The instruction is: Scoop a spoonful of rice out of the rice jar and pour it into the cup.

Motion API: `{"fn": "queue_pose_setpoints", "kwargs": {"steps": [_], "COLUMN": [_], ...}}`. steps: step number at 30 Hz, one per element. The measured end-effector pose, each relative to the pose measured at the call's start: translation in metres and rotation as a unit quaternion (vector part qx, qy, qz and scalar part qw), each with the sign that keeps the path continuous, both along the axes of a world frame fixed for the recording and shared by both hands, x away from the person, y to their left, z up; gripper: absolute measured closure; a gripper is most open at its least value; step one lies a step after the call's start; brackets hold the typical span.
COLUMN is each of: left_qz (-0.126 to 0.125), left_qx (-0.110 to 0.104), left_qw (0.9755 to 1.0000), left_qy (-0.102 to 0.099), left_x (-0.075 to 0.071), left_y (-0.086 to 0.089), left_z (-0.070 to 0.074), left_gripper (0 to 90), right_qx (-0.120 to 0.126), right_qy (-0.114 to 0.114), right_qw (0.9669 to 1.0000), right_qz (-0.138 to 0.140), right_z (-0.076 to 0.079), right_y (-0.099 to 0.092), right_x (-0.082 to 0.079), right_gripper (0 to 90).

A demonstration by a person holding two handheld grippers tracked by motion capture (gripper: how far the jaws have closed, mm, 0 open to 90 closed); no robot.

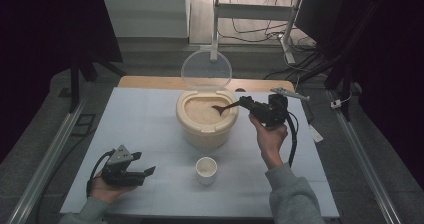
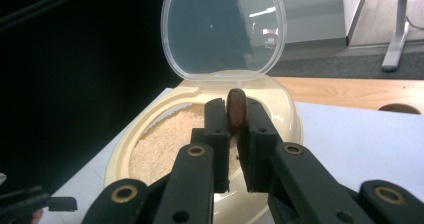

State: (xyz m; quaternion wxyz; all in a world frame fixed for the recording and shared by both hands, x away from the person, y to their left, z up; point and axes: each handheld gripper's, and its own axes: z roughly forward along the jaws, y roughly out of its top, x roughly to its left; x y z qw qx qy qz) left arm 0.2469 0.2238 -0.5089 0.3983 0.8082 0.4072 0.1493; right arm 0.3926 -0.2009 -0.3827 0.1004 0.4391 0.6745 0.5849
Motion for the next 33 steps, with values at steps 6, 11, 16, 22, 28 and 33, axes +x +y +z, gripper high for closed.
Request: {"fn": "queue_pose_setpoints", "kwargs": {"steps": [6, 11, 16, 22, 28, 33], "left_qz": [0.000, -0.001, 0.000, -0.001, -0.002, -0.002], "left_qx": [0.000, 0.000, 0.000, 0.001, 0.002, 0.002], "left_qw": [1.0000, 1.0000, 1.0000, 1.0000, 1.0000, 1.0000], "left_qy": [-0.001, -0.001, -0.002, -0.003, -0.003, -0.003], "left_x": [0.000, 0.000, 0.000, 0.000, 0.000, 0.000], "left_y": [0.000, 0.000, 0.000, 0.000, 0.000, 0.000], "left_z": [0.000, 0.000, 0.000, 0.001, 0.000, 0.001], "left_gripper": [24.9, 24.9, 24.9, 24.9, 25.0, 25.1], "right_qx": [0.027, 0.046, 0.073, 0.109, 0.128, 0.151], "right_qy": [0.034, 0.060, 0.086, 0.118, 0.133, 0.151], "right_qw": [0.9990, 0.9970, 0.9934, 0.9867, 0.9823, 0.9764], "right_qz": [-0.007, -0.017, -0.021, -0.027, -0.028, -0.030], "right_z": [-0.004, -0.006, -0.010, -0.017, -0.021, -0.024], "right_y": [-0.001, -0.004, -0.008, -0.015, -0.020, -0.024], "right_x": [0.002, 0.005, 0.009, 0.012, 0.014, 0.015], "right_gripper": [83.1, 83.1, 83.1, 83.1, 83.1, 83.1]}}
